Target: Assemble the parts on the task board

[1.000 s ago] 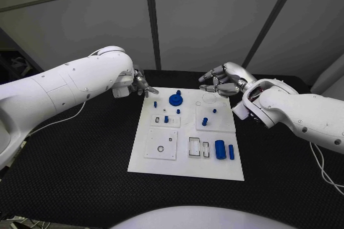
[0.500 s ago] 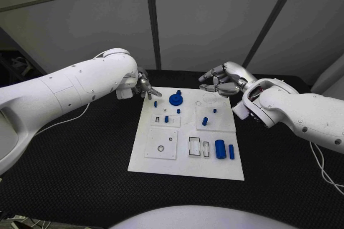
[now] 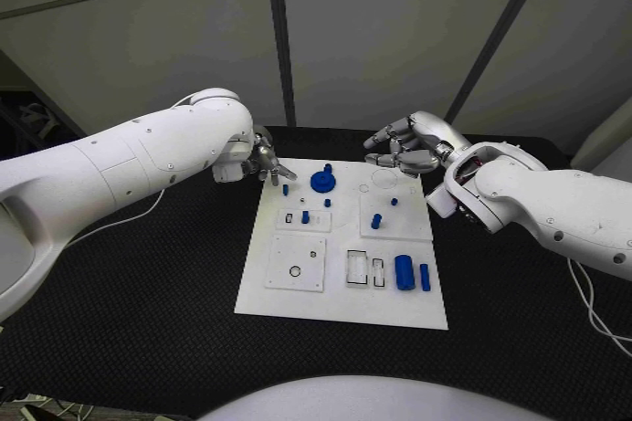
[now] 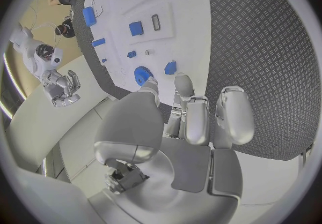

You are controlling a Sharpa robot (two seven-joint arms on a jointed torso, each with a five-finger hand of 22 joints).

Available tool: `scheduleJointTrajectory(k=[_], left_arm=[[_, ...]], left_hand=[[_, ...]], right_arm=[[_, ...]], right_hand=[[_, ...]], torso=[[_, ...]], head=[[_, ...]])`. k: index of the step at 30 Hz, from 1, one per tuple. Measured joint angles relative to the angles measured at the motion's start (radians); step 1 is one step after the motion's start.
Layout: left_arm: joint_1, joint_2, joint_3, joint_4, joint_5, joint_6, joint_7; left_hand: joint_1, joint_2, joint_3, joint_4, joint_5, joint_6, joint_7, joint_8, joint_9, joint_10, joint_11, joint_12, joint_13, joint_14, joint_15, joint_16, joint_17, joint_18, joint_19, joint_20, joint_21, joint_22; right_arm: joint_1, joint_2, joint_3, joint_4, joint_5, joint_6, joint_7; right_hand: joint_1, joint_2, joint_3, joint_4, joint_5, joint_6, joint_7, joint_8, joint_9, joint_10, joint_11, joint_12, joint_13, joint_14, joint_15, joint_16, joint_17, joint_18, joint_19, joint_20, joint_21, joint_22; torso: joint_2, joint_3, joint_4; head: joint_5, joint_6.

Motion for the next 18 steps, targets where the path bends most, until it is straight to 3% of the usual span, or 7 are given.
scheduleJointTrajectory(k=[18], left_arm=[[-0.006, 0.01, -0.008, -0.013, -0.001, 0.019, 0.004]], left_hand=[[0.024, 0.024, -0.006, -0.006, 0.008, 0.0, 0.0, 0.0, 0.001, 0.0, 0.0, 0.0, -0.004, 0.0, 0.0, 0.0, 0.0, 0.0, 0.004, -0.004, 0.0, 0.0]], right_arm=[[0.0, 0.002, 0.0, 0.0, -0.002, 0.002, -0.001]], right_hand=[[0.0, 0.0, 0.0, 0.0, 0.0, 0.0, 0.0, 0.0, 0.0, 0.0, 0.0, 0.0, 0.0, 0.0, 0.0, 0.0, 0.0, 0.0, 0.0, 0.0, 0.0, 0.0]], torso=[[0.0, -0.0001, 0.0]], head=[[0.0, -0.001]])
